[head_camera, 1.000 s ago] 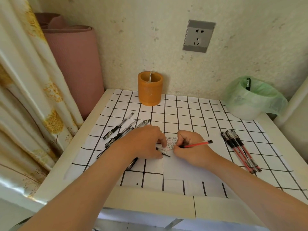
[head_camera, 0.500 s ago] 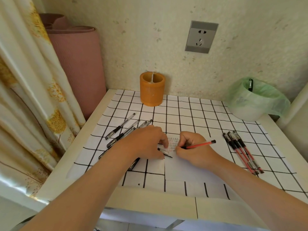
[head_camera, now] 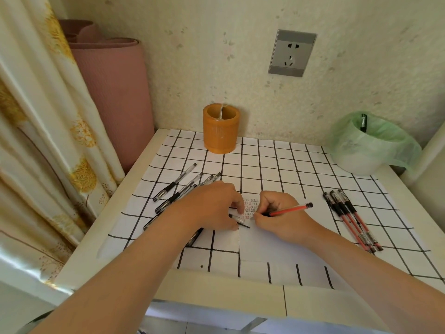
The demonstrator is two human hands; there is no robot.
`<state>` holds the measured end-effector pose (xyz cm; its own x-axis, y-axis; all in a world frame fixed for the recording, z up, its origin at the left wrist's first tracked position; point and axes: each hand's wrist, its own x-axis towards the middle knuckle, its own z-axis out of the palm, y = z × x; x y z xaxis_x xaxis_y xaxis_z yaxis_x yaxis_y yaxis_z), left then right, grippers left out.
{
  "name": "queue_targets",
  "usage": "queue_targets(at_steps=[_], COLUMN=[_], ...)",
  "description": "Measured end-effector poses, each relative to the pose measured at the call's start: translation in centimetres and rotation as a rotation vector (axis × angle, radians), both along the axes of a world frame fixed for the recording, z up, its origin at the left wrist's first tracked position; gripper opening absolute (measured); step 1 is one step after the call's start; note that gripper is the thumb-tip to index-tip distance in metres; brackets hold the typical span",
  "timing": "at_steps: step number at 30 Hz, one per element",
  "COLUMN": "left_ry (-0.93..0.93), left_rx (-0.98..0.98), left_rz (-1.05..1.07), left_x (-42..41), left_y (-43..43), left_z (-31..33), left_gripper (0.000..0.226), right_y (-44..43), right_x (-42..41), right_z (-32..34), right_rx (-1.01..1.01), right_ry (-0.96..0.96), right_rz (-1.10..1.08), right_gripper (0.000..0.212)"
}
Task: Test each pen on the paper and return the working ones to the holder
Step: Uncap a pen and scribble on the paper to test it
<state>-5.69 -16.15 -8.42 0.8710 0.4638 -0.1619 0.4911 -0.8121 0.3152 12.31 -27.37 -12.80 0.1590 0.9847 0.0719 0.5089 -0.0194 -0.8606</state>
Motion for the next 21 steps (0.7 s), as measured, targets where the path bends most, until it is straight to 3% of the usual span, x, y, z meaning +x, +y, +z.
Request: queue_targets(at_steps=[10,13,17,21], left_ry=[-0.007,-0.013,-0.025,-0.044], left_rx=[-0.004,-0.011,-0.023,-0.035], left_rz=[0.002,0.000,-0.002,0.005], left_x=[-0.1,-0.1,-0.2,-0.2], left_y=[-0.1,-0.1,0.0,0.0], left_z=[0.0,0.0,0.0,0.0], left_gripper=[0.034,0.033,0.027,0.011], right_y=[-0.1,-0.1,0.1,-0.1], right_x=[-0.4,-0.3,-0.1,0.2], right_z=[0.4,0.5,1.3,1.9], right_rx=[-0.028,-0.017,0.033,0.049], right_ry=[0.033,0.131,0.332,0.361], right_rz=[-0.008,-0.093,-0.235,-0.244], right_gripper=[0.018,0.020,0.005,0.027])
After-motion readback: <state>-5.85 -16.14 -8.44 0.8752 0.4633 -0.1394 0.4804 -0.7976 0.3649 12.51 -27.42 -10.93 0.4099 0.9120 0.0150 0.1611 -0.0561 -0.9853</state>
